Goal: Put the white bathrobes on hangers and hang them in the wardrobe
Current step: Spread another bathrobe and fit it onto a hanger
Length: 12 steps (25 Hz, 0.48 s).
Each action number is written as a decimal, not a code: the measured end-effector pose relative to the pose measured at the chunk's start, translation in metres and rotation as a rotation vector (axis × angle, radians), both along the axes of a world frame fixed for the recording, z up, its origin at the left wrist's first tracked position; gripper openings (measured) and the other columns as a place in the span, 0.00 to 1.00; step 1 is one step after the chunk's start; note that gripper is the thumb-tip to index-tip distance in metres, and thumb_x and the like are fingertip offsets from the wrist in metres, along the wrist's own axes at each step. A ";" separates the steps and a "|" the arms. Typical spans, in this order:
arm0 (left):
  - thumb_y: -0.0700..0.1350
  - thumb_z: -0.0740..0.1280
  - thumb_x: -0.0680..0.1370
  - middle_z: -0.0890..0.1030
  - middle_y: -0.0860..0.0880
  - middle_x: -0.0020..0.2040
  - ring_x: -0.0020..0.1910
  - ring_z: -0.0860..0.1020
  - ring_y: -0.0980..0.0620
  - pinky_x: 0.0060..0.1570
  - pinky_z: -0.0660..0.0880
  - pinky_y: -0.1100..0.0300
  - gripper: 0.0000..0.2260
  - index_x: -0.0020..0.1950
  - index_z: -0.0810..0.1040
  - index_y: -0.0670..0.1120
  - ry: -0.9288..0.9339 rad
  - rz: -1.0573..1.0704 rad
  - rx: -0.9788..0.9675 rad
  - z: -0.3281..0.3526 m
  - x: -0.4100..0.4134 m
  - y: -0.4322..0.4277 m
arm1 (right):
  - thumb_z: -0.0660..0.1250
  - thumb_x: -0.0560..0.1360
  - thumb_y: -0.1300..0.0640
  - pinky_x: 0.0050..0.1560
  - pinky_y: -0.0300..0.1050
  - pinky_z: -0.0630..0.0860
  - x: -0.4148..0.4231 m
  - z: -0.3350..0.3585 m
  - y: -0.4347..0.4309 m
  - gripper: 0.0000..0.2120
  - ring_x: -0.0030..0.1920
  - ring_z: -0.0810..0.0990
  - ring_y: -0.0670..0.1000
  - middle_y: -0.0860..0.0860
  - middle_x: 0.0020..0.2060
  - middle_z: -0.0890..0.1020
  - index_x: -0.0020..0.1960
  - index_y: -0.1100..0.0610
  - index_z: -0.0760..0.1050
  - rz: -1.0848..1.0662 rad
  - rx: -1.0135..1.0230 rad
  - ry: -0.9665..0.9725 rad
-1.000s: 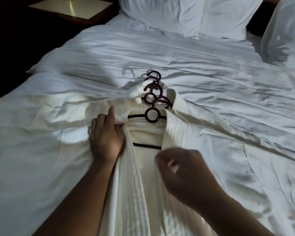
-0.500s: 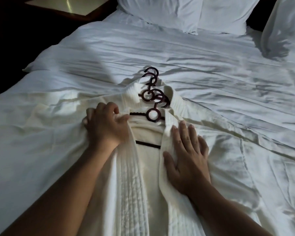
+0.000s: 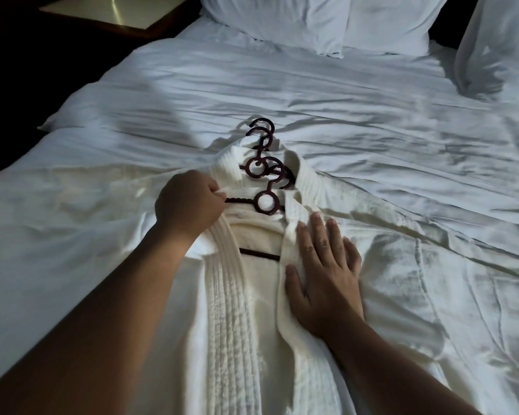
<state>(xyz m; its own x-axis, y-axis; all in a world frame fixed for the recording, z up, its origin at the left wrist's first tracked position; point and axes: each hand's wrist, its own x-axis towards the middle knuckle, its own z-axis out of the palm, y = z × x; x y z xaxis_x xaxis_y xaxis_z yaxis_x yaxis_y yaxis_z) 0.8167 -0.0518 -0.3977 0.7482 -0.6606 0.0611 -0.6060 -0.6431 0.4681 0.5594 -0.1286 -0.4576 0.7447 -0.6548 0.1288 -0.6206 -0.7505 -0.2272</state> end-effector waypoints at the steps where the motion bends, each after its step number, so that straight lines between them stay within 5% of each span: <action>1: 0.49 0.71 0.76 0.82 0.46 0.34 0.43 0.81 0.42 0.40 0.74 0.55 0.10 0.40 0.84 0.45 -0.038 0.006 -0.117 0.005 -0.002 0.000 | 0.57 0.79 0.42 0.78 0.65 0.51 0.000 0.000 0.000 0.37 0.83 0.40 0.54 0.50 0.83 0.45 0.84 0.51 0.50 0.000 -0.004 0.011; 5: 0.47 0.70 0.79 0.87 0.51 0.43 0.46 0.83 0.53 0.50 0.76 0.62 0.07 0.52 0.88 0.48 0.157 -0.048 -0.394 0.027 -0.014 -0.004 | 0.58 0.79 0.42 0.78 0.65 0.52 0.000 -0.002 -0.001 0.37 0.83 0.41 0.54 0.50 0.83 0.46 0.84 0.51 0.51 -0.006 -0.008 0.011; 8: 0.44 0.73 0.74 0.86 0.53 0.46 0.45 0.82 0.54 0.53 0.78 0.60 0.10 0.54 0.87 0.51 0.070 -0.280 -0.320 0.016 -0.027 0.001 | 0.57 0.79 0.42 0.78 0.65 0.52 0.000 -0.002 0.000 0.37 0.83 0.40 0.54 0.50 0.83 0.45 0.84 0.51 0.50 -0.010 -0.017 0.020; 12: 0.60 0.70 0.68 0.80 0.54 0.49 0.52 0.76 0.48 0.50 0.76 0.51 0.17 0.52 0.84 0.55 -0.126 -0.561 0.003 -0.021 -0.063 0.009 | 0.56 0.80 0.43 0.78 0.65 0.52 0.001 -0.004 0.001 0.35 0.83 0.40 0.55 0.51 0.83 0.45 0.84 0.50 0.49 -0.013 -0.021 -0.004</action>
